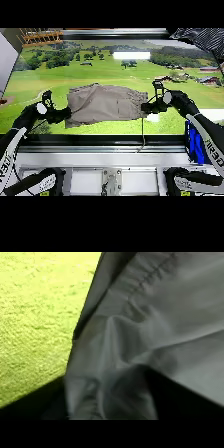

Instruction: Fold the clothes and pants, and hang the long-sleeved shirts on hangers.

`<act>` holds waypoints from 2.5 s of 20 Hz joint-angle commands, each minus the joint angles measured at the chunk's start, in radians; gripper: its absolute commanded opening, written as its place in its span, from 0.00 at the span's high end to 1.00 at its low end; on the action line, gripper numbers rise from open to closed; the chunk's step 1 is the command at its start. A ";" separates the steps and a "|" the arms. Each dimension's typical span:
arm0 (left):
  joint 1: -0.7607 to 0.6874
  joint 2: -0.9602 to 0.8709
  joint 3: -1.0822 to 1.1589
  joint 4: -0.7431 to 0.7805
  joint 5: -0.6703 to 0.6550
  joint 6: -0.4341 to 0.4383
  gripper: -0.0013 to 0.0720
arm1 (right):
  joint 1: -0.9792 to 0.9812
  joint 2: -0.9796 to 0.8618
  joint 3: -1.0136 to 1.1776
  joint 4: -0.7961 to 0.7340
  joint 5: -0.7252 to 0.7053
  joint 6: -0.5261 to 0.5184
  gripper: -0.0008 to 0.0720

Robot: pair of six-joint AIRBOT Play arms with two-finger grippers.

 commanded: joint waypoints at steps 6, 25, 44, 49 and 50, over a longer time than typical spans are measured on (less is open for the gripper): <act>-0.007 0.222 0.147 -0.029 -0.146 0.012 0.14 | -0.202 0.110 0.066 0.152 0.174 -0.206 0.15; -0.348 0.124 0.147 -0.037 -0.119 -0.034 0.98 | -0.199 -0.290 0.067 0.750 0.064 -0.466 0.93; -0.748 -0.579 0.733 -0.247 -0.006 -0.034 0.98 | -0.040 0.091 0.536 0.016 0.668 -0.137 0.96; -0.771 -0.724 0.884 -0.246 -0.143 -0.072 0.98 | 0.030 0.091 0.566 0.015 0.668 -0.119 0.96; -0.770 -0.732 0.897 -0.245 -0.152 -0.080 0.98 | 0.040 0.090 0.566 0.014 0.668 -0.116 0.96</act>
